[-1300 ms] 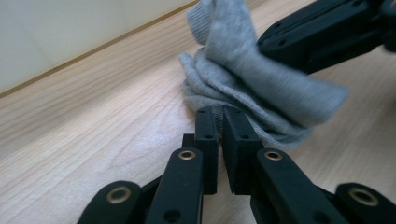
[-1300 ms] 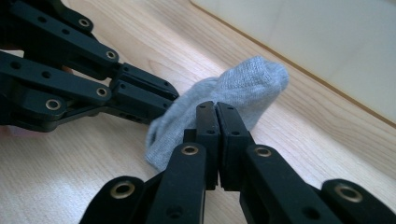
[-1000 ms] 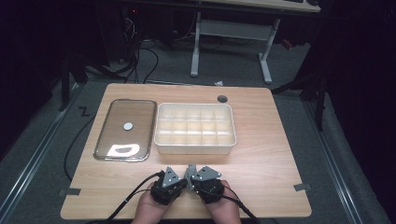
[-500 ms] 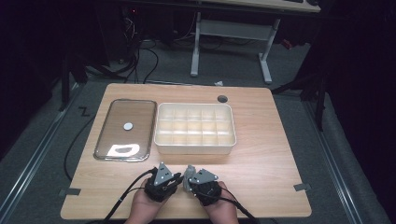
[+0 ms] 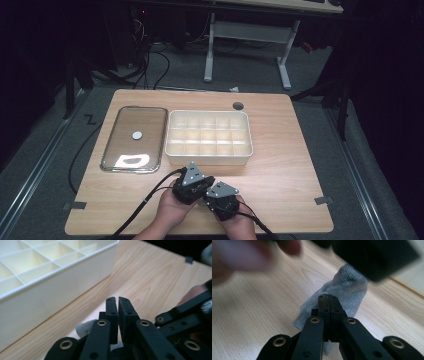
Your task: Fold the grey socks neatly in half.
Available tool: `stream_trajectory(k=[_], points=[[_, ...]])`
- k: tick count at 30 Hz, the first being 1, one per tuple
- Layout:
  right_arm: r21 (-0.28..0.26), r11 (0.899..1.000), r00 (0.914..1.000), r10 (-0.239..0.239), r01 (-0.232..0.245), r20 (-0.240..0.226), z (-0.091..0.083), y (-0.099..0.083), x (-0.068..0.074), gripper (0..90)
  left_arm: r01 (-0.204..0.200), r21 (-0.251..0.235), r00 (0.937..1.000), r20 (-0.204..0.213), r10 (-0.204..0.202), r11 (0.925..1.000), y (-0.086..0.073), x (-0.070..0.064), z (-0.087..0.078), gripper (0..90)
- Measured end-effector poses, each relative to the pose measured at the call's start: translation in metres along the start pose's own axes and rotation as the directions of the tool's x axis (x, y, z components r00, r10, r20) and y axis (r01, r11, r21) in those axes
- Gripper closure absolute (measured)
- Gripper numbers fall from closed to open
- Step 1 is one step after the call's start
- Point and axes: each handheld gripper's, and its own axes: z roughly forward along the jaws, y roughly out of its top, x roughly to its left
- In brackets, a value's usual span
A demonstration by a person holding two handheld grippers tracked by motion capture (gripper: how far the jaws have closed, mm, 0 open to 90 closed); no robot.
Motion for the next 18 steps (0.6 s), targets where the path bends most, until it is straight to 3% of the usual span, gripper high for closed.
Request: stream_trajectory(k=[2, 7, 18], points=[[-0.009, 1.0, 1.0, 0.005, -0.005, -0.006, 0.0, -0.001, -0.001, 90.0, -0.007, 0.03, 0.9996, -0.026, 0.008, 0.9995, -0.005, 0.004, 0.005, 86.7], [-0.022, 1.0, 0.9998, 0.015, -0.015, -0.014, 0.0, -0.003, -0.001, 90.0, 0.033, 0.052, 0.997, -0.071, -0.029, 0.9981, -0.024, 0.02, 0.003, 87.5], [-0.015, 1.0, 0.9998, 0.016, -0.016, -0.011, -0.001, 0.0, -0.001, 90.0, 0.025, 0.002, 0.9966, -0.078, -0.025, 0.9997, -0.04, 0.023, 0.002, 88.7]])
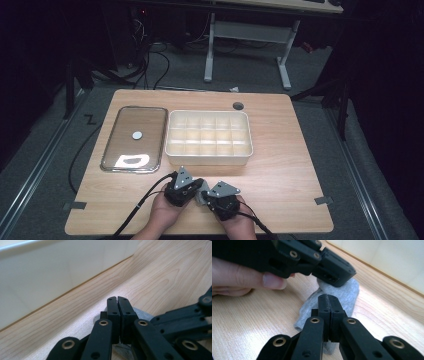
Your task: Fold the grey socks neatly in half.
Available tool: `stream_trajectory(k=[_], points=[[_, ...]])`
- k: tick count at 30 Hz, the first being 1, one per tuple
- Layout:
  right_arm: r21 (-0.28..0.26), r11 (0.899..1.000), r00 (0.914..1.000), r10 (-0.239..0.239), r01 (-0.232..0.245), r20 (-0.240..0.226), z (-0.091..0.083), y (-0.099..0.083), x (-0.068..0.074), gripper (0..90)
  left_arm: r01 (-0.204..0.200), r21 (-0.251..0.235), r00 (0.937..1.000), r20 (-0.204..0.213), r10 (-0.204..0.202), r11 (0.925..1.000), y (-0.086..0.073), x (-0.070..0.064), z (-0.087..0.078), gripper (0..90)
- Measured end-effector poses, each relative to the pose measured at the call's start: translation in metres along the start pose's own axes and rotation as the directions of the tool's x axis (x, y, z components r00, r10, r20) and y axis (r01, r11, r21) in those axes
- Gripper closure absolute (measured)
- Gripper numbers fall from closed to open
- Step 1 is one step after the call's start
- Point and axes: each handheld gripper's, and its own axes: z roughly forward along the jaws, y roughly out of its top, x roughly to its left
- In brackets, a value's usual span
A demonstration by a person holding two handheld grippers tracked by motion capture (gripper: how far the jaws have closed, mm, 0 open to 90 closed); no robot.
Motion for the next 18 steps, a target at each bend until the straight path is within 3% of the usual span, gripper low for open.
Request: stream_trajectory(k=[5, 10, 18], points=[[-0.044, 0.999, 0.9999, -0.014, 0.014, -0.01, -0.018, 0.007, 0.011, 90.0, 0.003, -0.014, 1.0, -0.002, -0.003, 0.9999, -0.003, 0.001, -0.001, 89.4], [0.015, 0.999, 0.9994, -0.031, 0.031, -0.018, -0.007, -0.001, 0.018, 90.0, -0.003, -0.015, 1.0, -0.001, 0.003, 0.9999, -0.004, 0.001, -0.001, 89.5], [0.019, 1.0, 0.9993, -0.009, 0.009, -0.038, -0.004, -0.007, 0.015, 90.0, -0.014, -0.018, 0.9999, -0.005, 0.014, 0.9998, -0.004, 0.0, 0.0, 89.7]])
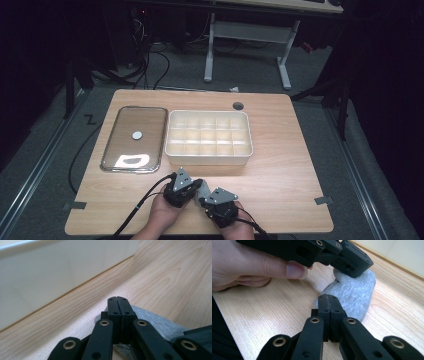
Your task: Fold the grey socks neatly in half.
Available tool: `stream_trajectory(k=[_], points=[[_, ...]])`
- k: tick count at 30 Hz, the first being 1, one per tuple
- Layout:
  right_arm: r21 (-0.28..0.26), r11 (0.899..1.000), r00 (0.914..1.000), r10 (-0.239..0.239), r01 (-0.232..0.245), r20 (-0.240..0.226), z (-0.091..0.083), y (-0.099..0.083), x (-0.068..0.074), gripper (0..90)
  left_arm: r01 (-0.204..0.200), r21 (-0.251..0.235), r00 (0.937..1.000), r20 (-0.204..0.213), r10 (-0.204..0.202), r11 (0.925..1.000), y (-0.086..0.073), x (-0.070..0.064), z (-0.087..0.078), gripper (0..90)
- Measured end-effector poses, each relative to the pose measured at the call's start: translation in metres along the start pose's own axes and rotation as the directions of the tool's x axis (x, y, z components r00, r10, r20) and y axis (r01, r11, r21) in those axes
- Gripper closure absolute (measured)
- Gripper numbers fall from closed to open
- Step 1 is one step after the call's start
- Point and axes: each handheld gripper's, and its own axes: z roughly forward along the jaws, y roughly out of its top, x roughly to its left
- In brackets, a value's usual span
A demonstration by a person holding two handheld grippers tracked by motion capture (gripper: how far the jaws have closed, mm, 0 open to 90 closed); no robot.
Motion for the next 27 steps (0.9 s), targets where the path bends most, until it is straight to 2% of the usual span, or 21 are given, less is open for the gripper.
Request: stream_trajectory(k=[8, 17, 21, 27], points=[[0.009, 1.0, 0.9998, -0.006, 0.006, -0.02, 0.002, -0.003, -0.001, 90.0, -0.011, 0.0, 0.9999, -0.013, 0.011, 0.9999, -0.001, -0.002, 0.0, 90.0], [0.016, 1.0, 0.9999, -0.01, 0.01, -0.001, 0.002, -0.002, 0.003, 90.0, -0.021, -0.004, 0.9995, -0.023, 0.021, 0.9998, -0.002, -0.004, -0.001, 90.0], [0.045, 0.999, 0.9998, -0.017, 0.016, 0.014, 0.001, 0.004, 0.005, 90.0, -0.031, -0.007, 0.999, -0.033, 0.031, 0.9995, -0.002, -0.005, 0.0, 90.0], [-0.018, 1.0, 1.0, 0.001, -0.001, 0.0, -0.027, 0.023, -0.001, 85.6, -0.027, -0.011, 0.9992, -0.029, 0.027, 0.9996, -0.002, -0.005, 0.0, 90.0]])
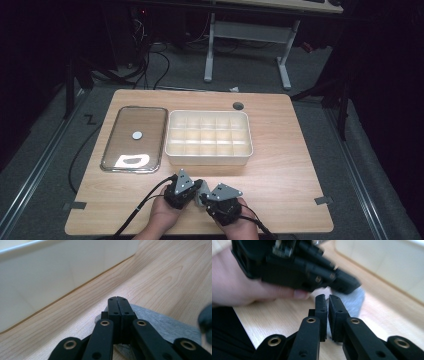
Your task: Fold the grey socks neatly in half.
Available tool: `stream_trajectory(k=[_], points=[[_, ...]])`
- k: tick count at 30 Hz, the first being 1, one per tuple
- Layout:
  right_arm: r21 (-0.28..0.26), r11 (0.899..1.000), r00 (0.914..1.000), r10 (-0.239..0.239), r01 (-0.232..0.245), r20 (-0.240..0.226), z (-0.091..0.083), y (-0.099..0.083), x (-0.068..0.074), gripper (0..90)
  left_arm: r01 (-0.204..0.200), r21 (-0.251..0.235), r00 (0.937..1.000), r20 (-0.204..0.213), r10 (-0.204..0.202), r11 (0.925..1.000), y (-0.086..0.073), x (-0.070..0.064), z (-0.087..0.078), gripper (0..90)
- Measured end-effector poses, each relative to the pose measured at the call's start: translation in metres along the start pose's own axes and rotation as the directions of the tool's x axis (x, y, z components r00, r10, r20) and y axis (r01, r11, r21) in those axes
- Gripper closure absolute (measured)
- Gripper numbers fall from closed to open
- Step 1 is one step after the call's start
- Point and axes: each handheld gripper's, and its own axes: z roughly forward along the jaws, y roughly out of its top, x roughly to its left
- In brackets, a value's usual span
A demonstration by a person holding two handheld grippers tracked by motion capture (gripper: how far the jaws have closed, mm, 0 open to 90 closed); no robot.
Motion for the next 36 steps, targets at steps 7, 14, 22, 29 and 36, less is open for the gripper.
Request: stream_trajectory(k=[7, 14, 22, 29, 36], points=[[0.054, 0.995, 0.9963, 0.086, -0.085, 0.001, 0.006, -0.001, -0.018, 71.3, 0.023, 0.0, 0.9996, 0.018, -0.023, 0.9997, 0.0, 0.003, -0.001, 90.0], [0.067, 0.988, 0.9899, 0.14, -0.141, 0.025, 0.013, -0.001, -0.02, 61.7, 0.034, -0.001, 0.9991, 0.027, -0.034, 0.9994, -0.001, 0.004, -0.001, 90.0], [0.114, 0.975, 0.9811, 0.193, -0.193, 0.01, 0.023, -0.005, -0.027, 56.9, 0.039, 0.0, 0.9987, 0.032, -0.039, 0.9992, -0.001, 0.005, -0.001, 89.7], [0.115, 0.969, 0.9757, 0.219, -0.217, -0.003, 0.028, -0.002, -0.027, 51.9, 0.046, -0.002, 0.9983, 0.035, -0.046, 0.9989, -0.001, 0.006, -0.002, 89.5], [0.176, 0.948, 0.9589, 0.278, -0.264, -0.057, 0.037, -0.003, -0.034, 50.7, 0.047, 0.0, 0.9987, 0.021, -0.047, 0.9989, 0.001, 0.007, -0.009, 84.1]])
